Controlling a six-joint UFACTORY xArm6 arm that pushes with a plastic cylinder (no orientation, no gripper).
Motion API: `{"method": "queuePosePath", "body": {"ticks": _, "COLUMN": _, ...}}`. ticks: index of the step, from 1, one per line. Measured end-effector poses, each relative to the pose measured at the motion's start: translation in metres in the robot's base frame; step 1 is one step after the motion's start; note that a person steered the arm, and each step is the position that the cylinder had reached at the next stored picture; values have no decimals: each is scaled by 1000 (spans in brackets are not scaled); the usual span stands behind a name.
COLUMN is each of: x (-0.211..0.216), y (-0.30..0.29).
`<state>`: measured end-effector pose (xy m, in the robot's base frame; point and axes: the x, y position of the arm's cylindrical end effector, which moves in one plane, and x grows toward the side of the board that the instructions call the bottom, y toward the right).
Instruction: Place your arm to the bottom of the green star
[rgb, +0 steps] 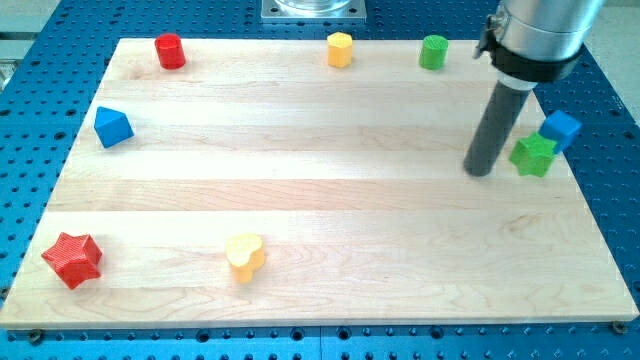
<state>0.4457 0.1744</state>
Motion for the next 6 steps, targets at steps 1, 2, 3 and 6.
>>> {"method": "queuePosePath", "body": {"ticks": 1, "x": 14, "y": -54}}
{"method": "queuePosePath", "body": {"ticks": 2, "x": 33, "y": -21}}
{"method": "queuePosePath", "body": {"ticks": 3, "x": 57, "y": 45}}
{"method": "queuePosePath", "body": {"ticks": 6, "x": 78, "y": -14}}
